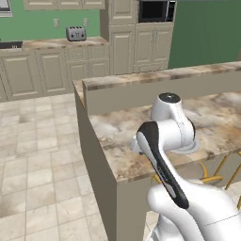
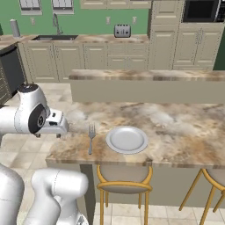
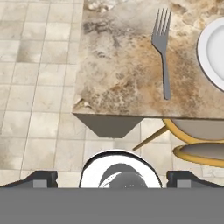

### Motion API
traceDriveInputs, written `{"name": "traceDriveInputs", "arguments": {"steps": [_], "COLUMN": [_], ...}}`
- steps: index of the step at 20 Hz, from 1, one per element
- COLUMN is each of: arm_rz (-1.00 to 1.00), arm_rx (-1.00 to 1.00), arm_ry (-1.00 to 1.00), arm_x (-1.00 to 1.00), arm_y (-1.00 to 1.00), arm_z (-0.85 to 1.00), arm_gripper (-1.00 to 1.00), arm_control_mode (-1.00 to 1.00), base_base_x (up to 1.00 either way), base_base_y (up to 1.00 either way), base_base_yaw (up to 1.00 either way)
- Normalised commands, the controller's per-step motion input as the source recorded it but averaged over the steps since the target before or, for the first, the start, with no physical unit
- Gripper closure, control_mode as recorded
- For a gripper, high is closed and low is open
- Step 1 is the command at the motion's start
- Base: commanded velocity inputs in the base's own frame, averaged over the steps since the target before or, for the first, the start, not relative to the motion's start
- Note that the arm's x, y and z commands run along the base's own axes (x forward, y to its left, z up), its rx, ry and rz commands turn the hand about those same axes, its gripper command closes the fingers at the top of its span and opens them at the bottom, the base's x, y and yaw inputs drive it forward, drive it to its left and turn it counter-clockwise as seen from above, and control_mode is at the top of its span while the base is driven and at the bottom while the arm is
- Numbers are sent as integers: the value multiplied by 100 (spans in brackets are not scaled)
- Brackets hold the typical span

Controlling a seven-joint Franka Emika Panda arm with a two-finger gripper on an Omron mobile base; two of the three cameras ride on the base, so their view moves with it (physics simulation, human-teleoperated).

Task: Take the fork and place it on the left side of the plate. Then take the spoon and place it on the right side of the plate. Make sure they're directly next to the plate.

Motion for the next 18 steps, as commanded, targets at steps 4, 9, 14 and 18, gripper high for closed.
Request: {"name": "traceDriveInputs", "arguments": {"steps": [4, 9, 14, 18], "arm_rz": [0, 0, -1, 0], "arm_rx": [3, 10, 4, 0], "arm_ry": [-2, -14, -4, 0], "arm_x": [-89, -90, -42, 0], "arm_y": [2, -15, 3, 0], "arm_z": [1, 0, 0, 0], "arm_gripper": [-100, -100, -100, -100], "arm_control_mode": [-100, -100, 100, 100], "base_base_x": [0, 0, -14, -3], "base_base_y": [0, 0, 28, 100], "base_base_yaw": [0, 0, -4, -19]}}
